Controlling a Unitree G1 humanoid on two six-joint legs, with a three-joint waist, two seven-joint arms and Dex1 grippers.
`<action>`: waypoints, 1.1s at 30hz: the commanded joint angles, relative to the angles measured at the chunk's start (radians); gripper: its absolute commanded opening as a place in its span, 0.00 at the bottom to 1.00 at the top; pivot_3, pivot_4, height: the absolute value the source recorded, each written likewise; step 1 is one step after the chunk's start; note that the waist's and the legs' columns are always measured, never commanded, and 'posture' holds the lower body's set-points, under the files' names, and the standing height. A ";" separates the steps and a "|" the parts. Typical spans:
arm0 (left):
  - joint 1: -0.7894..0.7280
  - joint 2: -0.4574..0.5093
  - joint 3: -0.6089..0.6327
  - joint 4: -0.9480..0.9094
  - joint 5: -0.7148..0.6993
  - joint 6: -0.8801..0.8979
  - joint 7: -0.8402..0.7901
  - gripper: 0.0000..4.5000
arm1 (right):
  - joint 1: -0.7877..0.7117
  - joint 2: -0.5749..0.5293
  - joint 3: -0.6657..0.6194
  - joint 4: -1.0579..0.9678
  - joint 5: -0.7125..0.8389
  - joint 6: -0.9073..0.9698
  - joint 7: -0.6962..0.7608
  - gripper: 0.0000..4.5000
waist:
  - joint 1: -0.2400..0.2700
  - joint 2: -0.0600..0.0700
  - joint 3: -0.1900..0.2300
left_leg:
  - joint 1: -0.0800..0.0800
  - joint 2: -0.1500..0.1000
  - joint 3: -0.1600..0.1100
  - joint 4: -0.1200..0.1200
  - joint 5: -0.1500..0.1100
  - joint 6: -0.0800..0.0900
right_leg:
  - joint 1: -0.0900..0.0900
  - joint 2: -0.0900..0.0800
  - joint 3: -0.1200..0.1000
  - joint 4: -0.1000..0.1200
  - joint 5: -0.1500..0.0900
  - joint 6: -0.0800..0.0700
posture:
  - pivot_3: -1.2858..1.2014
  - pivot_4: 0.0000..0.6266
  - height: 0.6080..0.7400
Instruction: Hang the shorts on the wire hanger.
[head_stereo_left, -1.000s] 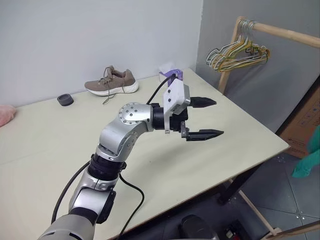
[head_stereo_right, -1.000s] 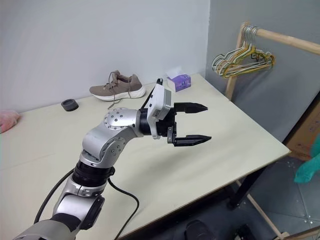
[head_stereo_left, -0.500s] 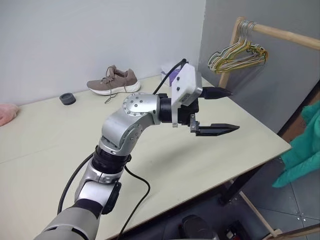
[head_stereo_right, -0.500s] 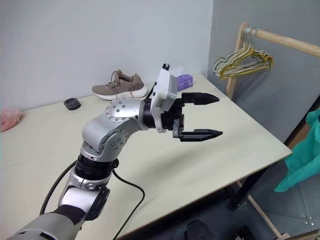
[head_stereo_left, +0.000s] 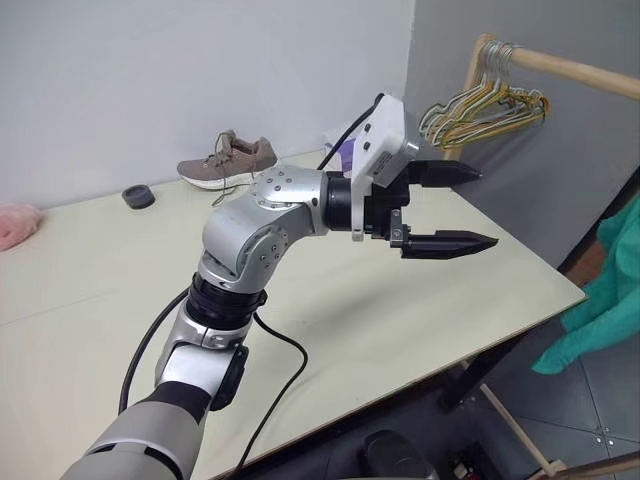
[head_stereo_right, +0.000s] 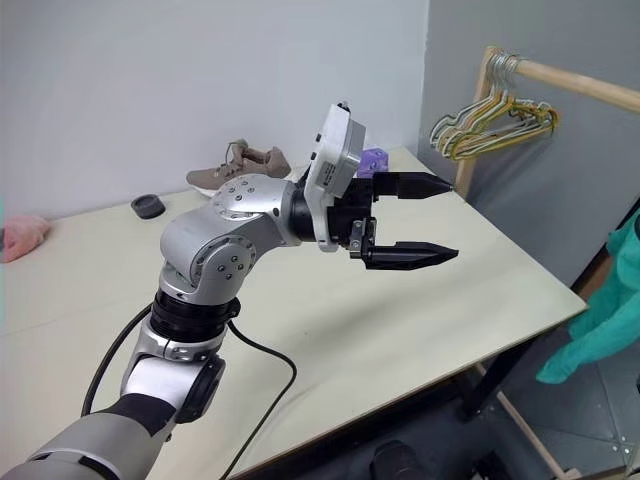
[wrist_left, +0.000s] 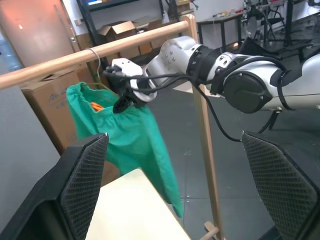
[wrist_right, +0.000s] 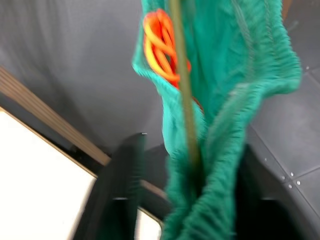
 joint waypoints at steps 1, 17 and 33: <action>-0.005 0.008 0.001 -0.005 0.015 -0.025 -0.008 1.00 | 0.017 0.006 -0.038 -0.142 0.030 0.021 -0.027 0.81 | 0.002 0.000 0.000 | 0.000 0.000 0.000 0.000 0.000 0.000 | 0.000 0.000 0.000 0.000 0.000 0.000 | 0.39 0.00 1.00; 0.046 0.055 0.015 -0.004 0.056 -0.039 -0.008 1.00 | 0.268 0.130 0.018 -0.779 -0.080 -0.148 -0.155 0.99 | 0.009 0.000 0.000 | -0.001 0.000 -0.001 -0.001 -0.002 0.003 | -0.001 0.001 0.000 0.000 0.000 0.001 | 0.39 0.00 1.00; 0.510 0.071 0.288 0.113 0.584 -0.246 0.839 1.00 | 0.573 0.509 0.559 -1.109 0.031 -0.604 0.281 0.99 | 0.031 -0.008 0.003 | -0.002 0.003 -0.004 0.000 -0.002 0.004 | -0.005 0.003 -0.001 0.001 0.000 0.001 | 0.44 0.00 1.00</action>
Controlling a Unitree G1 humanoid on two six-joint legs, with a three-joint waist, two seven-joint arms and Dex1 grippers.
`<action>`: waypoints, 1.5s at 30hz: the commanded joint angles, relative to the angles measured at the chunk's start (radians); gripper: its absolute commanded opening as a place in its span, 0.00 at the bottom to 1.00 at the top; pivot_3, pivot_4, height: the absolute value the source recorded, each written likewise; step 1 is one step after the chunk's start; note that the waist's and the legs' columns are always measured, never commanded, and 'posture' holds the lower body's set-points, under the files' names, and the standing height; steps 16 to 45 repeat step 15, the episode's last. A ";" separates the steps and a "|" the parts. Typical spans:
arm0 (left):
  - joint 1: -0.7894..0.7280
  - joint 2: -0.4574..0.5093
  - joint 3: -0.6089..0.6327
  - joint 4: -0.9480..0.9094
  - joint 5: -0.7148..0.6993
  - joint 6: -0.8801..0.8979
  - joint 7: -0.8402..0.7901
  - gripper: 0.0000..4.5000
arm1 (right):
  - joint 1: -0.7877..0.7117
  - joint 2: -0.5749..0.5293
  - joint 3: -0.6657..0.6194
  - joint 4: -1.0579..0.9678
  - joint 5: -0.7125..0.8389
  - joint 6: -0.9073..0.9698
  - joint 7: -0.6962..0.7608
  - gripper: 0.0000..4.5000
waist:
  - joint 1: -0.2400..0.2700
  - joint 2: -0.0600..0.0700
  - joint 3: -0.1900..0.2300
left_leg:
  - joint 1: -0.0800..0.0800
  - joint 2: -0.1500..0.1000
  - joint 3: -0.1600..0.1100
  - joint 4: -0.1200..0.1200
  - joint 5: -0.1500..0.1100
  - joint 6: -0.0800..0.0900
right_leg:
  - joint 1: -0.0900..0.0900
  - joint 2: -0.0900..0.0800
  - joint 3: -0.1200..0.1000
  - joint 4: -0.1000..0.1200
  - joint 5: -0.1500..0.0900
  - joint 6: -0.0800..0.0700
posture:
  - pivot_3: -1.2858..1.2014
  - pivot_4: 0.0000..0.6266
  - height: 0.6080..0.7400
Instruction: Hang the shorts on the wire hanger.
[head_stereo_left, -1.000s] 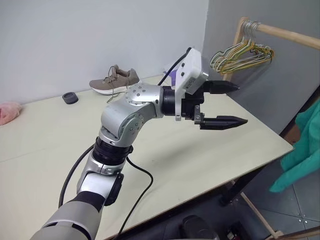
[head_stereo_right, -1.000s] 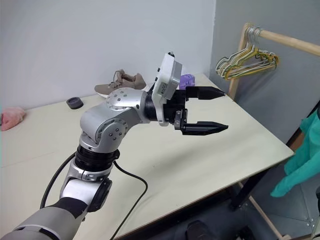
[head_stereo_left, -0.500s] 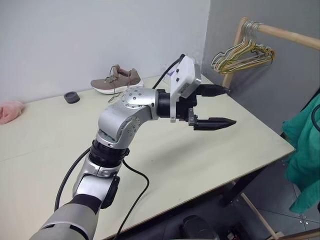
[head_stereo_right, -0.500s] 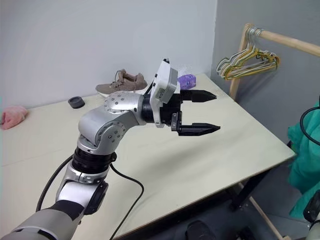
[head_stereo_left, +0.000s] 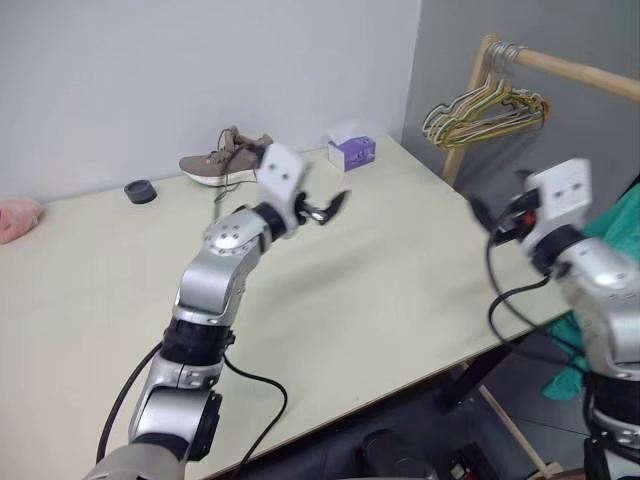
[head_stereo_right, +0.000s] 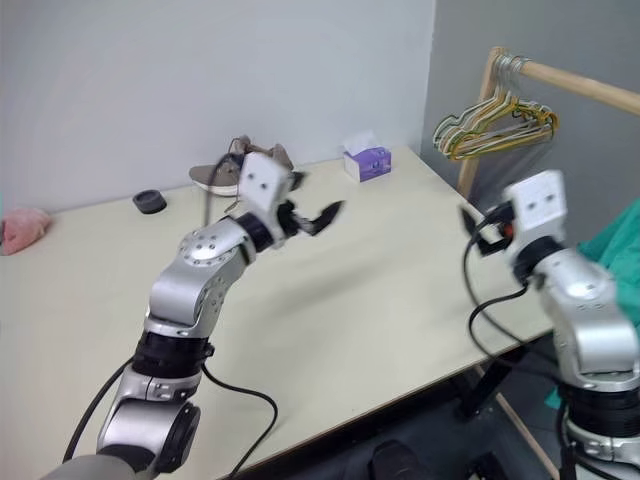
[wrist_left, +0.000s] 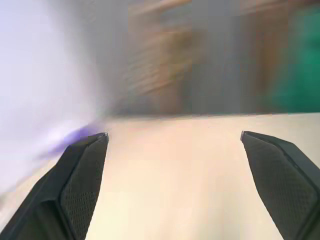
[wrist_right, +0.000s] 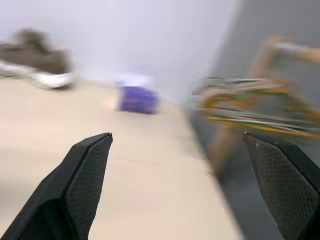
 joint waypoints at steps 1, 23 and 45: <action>0.168 0.009 0.099 -0.052 0.116 -0.027 0.188 1.00 | -0.013 0.081 0.120 0.056 0.016 -0.102 0.101 0.99 | 0.012 -0.003 -0.001 | -0.001 0.000 0.000 -0.001 0.000 0.000 | -0.001 0.000 0.000 -0.001 0.000 0.000 | 0.45 0.00 1.00; 0.451 -0.043 0.216 -0.252 0.075 0.007 0.218 1.00 | -0.146 0.306 0.225 0.498 -0.078 -0.327 0.137 0.99 | 0.273 -0.014 -0.001 | -0.017 -0.001 0.000 0.002 -0.002 0.001 | -0.015 -0.005 -0.002 0.000 0.004 -0.005 | 0.54 0.00 1.00; 0.451 -0.043 0.216 -0.252 0.075 0.007 0.218 1.00 | -0.146 0.306 0.225 0.498 -0.078 -0.327 0.137 0.99 | 0.273 -0.014 -0.001 | -0.017 -0.001 0.000 0.002 -0.002 0.001 | -0.015 -0.005 -0.002 0.000 0.004 -0.005 | 0.54 0.00 1.00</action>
